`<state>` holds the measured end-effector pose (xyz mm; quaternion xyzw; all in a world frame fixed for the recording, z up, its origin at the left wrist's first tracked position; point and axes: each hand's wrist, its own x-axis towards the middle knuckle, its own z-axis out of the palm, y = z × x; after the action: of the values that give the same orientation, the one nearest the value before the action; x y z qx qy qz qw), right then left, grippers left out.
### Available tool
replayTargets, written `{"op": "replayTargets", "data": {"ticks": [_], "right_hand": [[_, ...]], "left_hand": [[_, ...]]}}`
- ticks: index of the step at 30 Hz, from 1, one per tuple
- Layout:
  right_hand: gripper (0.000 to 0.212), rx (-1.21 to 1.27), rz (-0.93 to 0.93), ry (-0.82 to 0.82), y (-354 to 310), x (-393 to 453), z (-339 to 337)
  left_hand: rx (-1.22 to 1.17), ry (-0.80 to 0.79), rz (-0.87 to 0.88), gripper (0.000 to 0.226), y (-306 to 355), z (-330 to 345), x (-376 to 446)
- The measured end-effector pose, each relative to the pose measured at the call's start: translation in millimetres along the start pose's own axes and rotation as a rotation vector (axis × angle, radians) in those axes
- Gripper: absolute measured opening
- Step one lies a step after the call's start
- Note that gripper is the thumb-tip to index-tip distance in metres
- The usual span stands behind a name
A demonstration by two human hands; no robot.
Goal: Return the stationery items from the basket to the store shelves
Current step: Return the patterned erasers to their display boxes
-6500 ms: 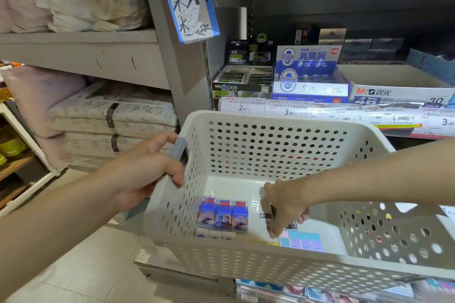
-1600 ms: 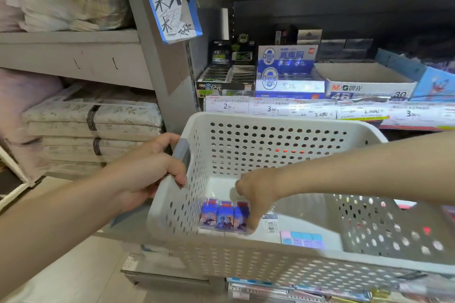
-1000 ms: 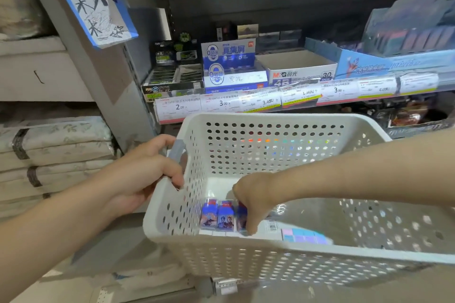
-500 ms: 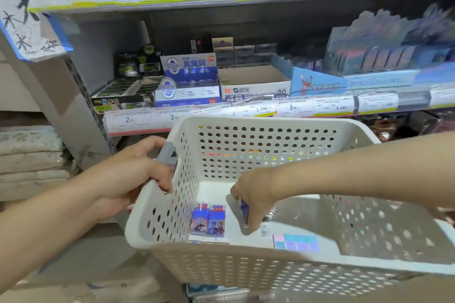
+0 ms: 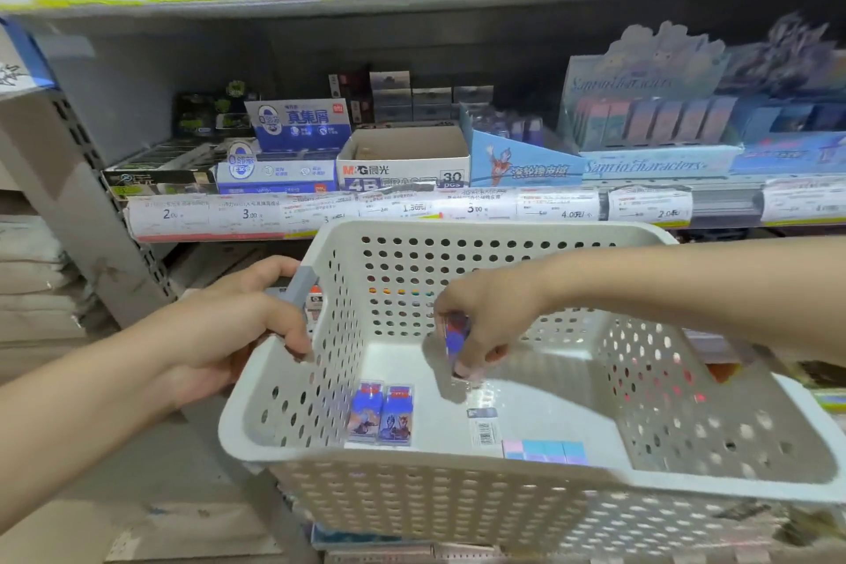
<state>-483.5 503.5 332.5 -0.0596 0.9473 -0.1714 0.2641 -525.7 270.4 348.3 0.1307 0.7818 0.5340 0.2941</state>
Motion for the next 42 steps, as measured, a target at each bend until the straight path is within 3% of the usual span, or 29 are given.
{"op": "replayTargets", "data": {"ticks": [4, 14, 21, 25, 31, 37, 42], "right_hand": [[0.021, 0.178, -0.093, 0.029, 15.5, -22.4, -19.3], [0.031, 0.393, -0.312, 0.339, 46.7, -57.4, -55.9], [0.023, 0.599, -0.354, 0.466, 62.9, -69.2, -89.1], [0.029, 0.684, -0.308, 0.602, 70.9, -75.8, -112.2], [0.035, 0.477, -0.191, 0.788, 81.2, -65.9, -127.4], [0.027, 0.197, -0.065, 0.816, 86.8, -54.4, -127.1], [0.037, 0.084, -0.068, 0.783, 87.6, -46.2, -121.8]], "left_hand": [[-0.017, 0.013, 0.001, 0.061, 2.4, 17.5, 1.8], [-0.030, 0.034, 0.005, 0.062, 16.2, 46.0, 9.2], [-0.013, 0.074, -0.018, 0.059, 22.8, 56.1, 12.0], [-0.005, 0.090, -0.029, 0.057, 24.4, 57.8, 12.8], [0.002, 0.100, -0.028, 0.058, 23.6, 56.4, 12.7], [0.003, 0.105, -0.026, 0.055, 24.1, 54.4, 12.3], [0.004, 0.113, -0.034, 0.054, 26.8, 55.4, 13.7]]}}
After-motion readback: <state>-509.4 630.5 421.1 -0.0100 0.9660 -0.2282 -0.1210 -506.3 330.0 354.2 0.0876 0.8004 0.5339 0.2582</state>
